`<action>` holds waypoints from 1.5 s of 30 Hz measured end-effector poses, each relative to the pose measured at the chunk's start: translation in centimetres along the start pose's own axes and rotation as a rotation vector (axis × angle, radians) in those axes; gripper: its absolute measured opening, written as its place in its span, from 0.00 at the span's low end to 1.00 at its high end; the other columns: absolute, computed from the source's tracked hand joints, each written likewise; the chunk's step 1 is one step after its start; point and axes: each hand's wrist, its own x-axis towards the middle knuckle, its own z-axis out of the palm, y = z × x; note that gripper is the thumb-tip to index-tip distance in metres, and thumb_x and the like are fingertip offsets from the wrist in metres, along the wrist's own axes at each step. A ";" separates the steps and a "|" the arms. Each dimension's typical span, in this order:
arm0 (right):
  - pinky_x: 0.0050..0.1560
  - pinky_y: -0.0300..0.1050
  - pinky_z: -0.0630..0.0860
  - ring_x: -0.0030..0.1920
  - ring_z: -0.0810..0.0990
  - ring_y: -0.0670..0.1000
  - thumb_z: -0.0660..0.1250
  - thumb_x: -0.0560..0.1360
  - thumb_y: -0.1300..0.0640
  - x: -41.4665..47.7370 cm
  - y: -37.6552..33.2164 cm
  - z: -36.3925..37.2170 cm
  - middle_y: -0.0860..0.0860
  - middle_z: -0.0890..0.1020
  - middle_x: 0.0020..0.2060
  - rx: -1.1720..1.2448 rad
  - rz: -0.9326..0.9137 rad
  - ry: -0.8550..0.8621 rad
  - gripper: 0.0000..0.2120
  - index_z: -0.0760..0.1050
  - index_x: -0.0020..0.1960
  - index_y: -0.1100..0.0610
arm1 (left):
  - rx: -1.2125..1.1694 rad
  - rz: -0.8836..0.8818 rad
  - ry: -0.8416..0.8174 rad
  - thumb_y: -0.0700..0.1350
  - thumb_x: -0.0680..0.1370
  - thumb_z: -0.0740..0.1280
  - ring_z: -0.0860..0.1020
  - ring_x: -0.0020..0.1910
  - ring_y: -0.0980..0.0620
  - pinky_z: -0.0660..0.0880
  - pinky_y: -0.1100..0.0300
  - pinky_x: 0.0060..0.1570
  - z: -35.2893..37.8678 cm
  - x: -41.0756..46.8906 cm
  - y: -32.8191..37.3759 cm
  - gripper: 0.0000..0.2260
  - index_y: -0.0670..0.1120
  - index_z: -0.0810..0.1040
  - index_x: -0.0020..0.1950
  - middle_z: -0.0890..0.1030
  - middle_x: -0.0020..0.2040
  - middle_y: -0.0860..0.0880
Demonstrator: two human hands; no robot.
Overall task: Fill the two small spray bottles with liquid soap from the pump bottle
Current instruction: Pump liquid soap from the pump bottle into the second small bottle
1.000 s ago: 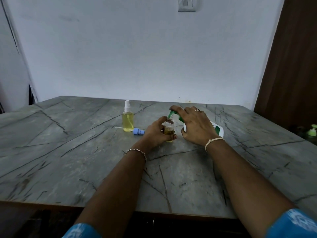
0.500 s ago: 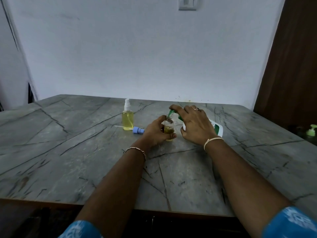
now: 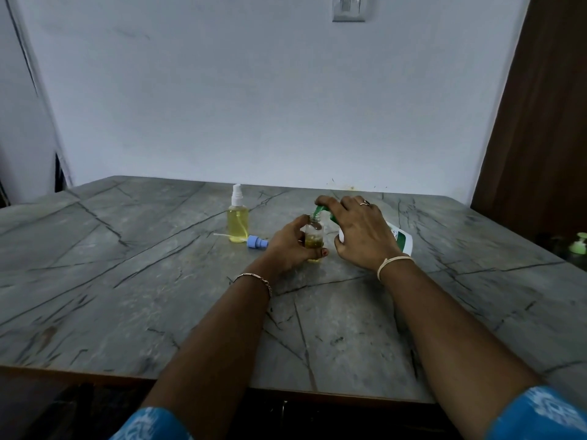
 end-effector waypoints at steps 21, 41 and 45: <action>0.57 0.54 0.70 0.56 0.73 0.57 0.66 0.71 0.56 -0.2 0.0 -0.1 0.55 0.76 0.53 -0.018 -0.006 -0.022 0.35 0.57 0.74 0.44 | 0.018 0.011 0.018 0.50 0.65 0.78 0.82 0.52 0.46 0.77 0.46 0.57 0.0 0.2 0.0 0.27 0.53 0.72 0.60 0.82 0.54 0.45; 0.59 0.54 0.69 0.58 0.73 0.57 0.68 0.70 0.57 -0.3 -0.3 -0.3 0.54 0.76 0.55 -0.005 0.027 -0.005 0.33 0.60 0.71 0.45 | 0.003 -0.029 0.024 0.63 0.55 0.74 0.82 0.51 0.47 0.78 0.46 0.56 0.3 0.1 -0.1 0.36 0.53 0.72 0.60 0.83 0.53 0.46; 0.60 0.53 0.68 0.58 0.73 0.56 0.69 0.68 0.57 -0.1 -0.5 -0.2 0.53 0.76 0.56 0.020 0.039 -0.001 0.31 0.61 0.68 0.45 | 0.023 -0.033 0.026 0.65 0.54 0.74 0.81 0.54 0.48 0.77 0.47 0.58 0.5 0.4 -0.5 0.45 0.50 0.69 0.67 0.81 0.57 0.47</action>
